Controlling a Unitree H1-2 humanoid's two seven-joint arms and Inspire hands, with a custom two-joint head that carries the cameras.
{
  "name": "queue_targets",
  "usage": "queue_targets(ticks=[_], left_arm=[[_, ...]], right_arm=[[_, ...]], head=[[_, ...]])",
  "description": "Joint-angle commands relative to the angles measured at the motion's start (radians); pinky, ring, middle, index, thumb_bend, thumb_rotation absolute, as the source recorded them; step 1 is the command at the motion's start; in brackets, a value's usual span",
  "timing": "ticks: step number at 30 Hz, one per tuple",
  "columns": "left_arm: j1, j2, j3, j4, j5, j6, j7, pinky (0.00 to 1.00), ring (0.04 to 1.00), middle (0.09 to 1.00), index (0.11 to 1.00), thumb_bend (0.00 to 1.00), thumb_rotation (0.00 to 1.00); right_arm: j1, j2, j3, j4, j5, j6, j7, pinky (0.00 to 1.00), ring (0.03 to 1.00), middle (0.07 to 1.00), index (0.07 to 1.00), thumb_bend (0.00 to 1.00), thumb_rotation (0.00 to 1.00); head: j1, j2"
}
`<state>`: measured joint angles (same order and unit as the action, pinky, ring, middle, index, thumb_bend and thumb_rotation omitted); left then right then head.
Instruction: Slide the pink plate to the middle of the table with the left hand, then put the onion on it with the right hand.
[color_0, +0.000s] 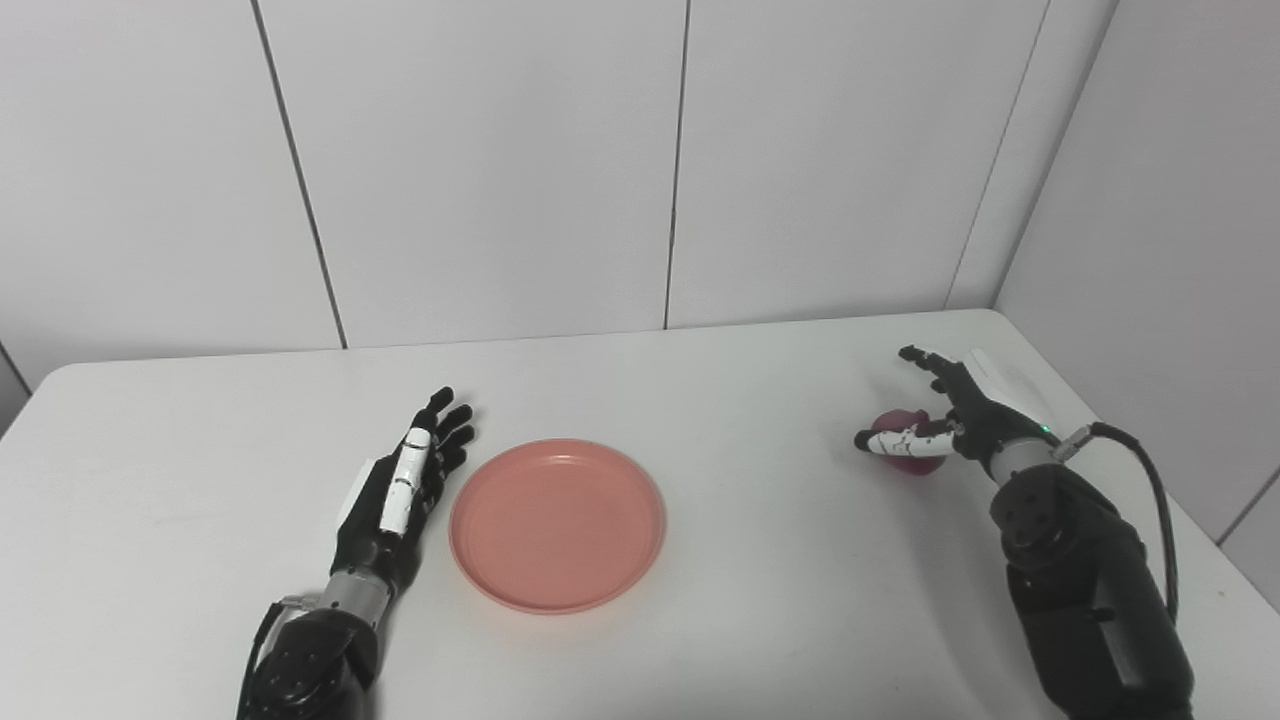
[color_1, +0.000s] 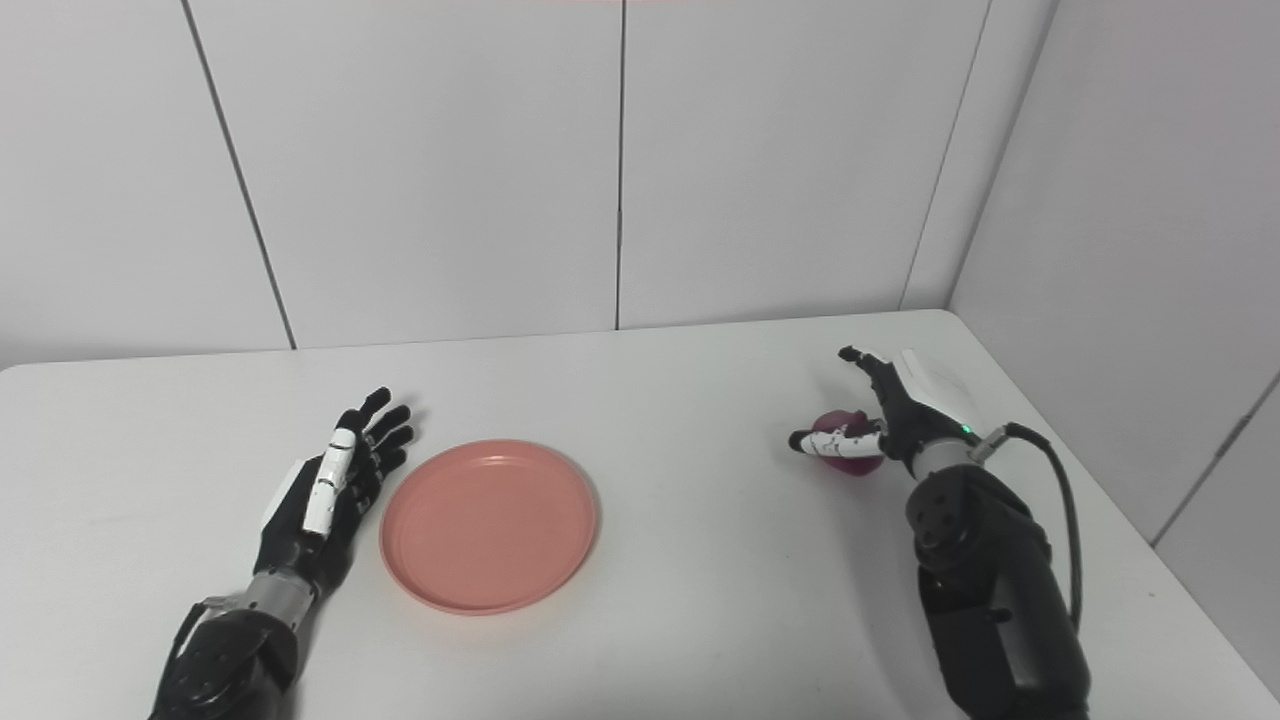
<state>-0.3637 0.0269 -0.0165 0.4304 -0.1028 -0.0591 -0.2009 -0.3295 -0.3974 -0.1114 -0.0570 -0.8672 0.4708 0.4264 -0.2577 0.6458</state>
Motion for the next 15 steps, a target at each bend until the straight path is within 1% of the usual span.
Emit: queue_targets(ticks=[1, 2, 6, 8, 15], left_arm=[[0.003, 0.037, 0.018, 0.017, 0.003, 0.002, 0.009, 0.96, 0.931, 0.928, 0.937, 0.56, 1.00], [0.004, 0.036, 0.018, 0.014, 0.004, 0.006, 0.010, 0.96, 0.932, 0.928, 0.937, 0.56, 1.00], [0.005, 0.035, 0.017, 0.009, 0.003, 0.009, 0.010, 0.97, 0.936, 0.929, 0.939, 0.56, 1.00], [0.006, 0.035, 0.016, 0.007, 0.005, 0.008, 0.011, 0.96, 0.935, 0.930, 0.939, 0.56, 1.00], [0.013, 0.031, 0.012, -0.024, 0.012, 0.026, 0.016, 0.95, 0.930, 0.925, 0.936, 0.55, 1.00]], right_arm=[[-0.055, -0.007, -0.017, -0.015, -0.004, -0.001, -0.001, 0.73, 0.864, 0.907, 0.881, 0.99, 0.26], [-0.053, -0.007, -0.013, -0.012, 0.003, -0.001, -0.005, 0.73, 0.864, 0.904, 0.873, 0.99, 0.24], [-0.049, -0.013, 0.010, 0.008, 0.016, -0.002, -0.018, 0.72, 0.861, 0.902, 0.864, 0.98, 0.22], [-0.048, -0.017, 0.024, 0.022, 0.019, -0.002, -0.031, 0.69, 0.846, 0.893, 0.855, 0.97, 0.22], [-0.045, -0.033, 0.078, 0.061, 0.027, -0.006, -0.097, 0.61, 0.771, 0.837, 0.821, 0.89, 0.13]], head=[[0.000, -0.001], [0.003, 0.001], [0.004, 0.002], [0.005, 0.002], [0.005, 0.004]])
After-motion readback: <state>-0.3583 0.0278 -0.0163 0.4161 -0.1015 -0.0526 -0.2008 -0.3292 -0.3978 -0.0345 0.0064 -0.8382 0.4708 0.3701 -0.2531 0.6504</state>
